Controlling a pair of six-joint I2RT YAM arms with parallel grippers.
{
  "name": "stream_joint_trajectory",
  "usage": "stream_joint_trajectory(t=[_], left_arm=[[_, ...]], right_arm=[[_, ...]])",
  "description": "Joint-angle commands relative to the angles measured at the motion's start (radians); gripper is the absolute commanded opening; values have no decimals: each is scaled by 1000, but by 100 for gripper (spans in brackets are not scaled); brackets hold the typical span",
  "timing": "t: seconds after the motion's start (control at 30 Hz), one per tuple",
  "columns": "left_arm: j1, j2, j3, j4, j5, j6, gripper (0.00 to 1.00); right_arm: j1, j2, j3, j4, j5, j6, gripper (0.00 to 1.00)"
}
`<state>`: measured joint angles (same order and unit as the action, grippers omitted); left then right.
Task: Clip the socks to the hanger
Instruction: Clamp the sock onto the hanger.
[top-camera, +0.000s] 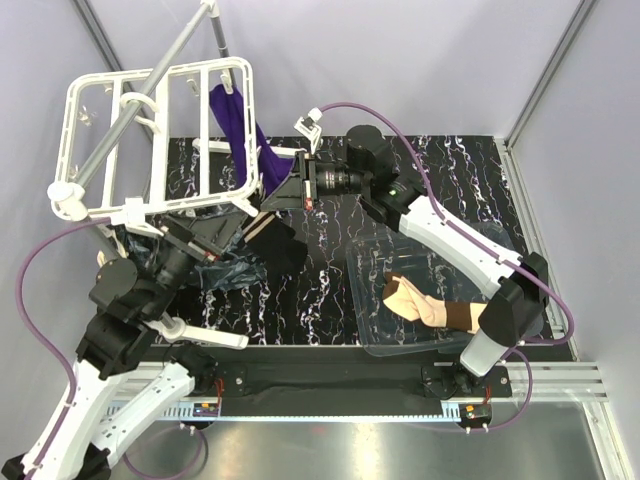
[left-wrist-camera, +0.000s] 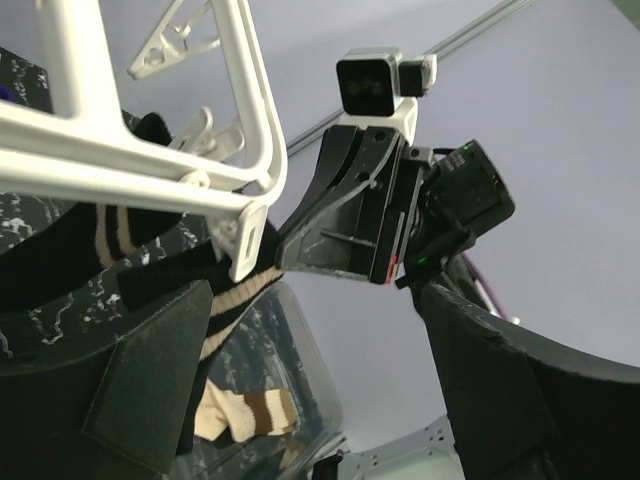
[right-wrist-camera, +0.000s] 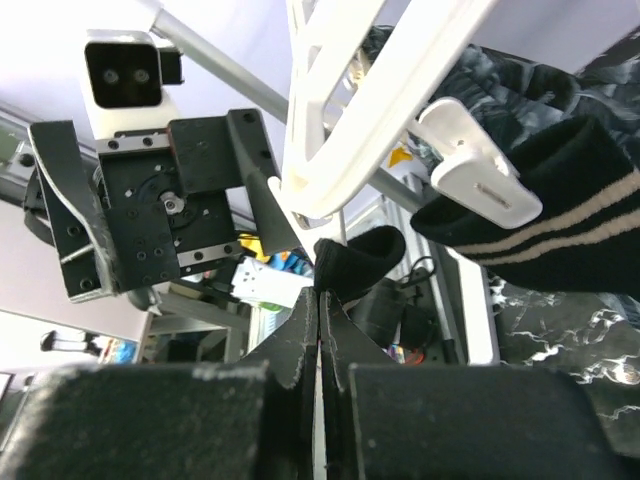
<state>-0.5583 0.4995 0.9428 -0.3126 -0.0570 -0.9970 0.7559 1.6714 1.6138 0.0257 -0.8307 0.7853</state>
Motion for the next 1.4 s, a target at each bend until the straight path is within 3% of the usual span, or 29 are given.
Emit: stream_joint_trajectory(t=[0.0,0.17,0.3,0.53,0.73,1.0,1.23,1.37], left_arm=[[-2,-32,-19,-37,38,59,86],[-3,-68,36,-167,59,168,81],[-2,-104,91,-270,-113,297,79],[-3,-44,185,-355,-247,451,80],[-2,23,195,-321,-287,419,80],[-2,103,180,-234,-426,414,81],[-2,131,169,-148,-504,521,81],[-2,143,169,-125,-537,537,81]], right_arm=[[3,1,64,-59,59,-95,0],[-32,-7,55,-73,94,-123,0],[-79,-21,43,-60,84,-120,0],[-179,8,99,-82,16,-118,0],[-253,92,199,-109,-45,-147,0],[-260,162,259,-75,-65,-126,0],[-260,134,228,-125,-1,-187,6],[-262,126,222,-167,21,-202,17]])
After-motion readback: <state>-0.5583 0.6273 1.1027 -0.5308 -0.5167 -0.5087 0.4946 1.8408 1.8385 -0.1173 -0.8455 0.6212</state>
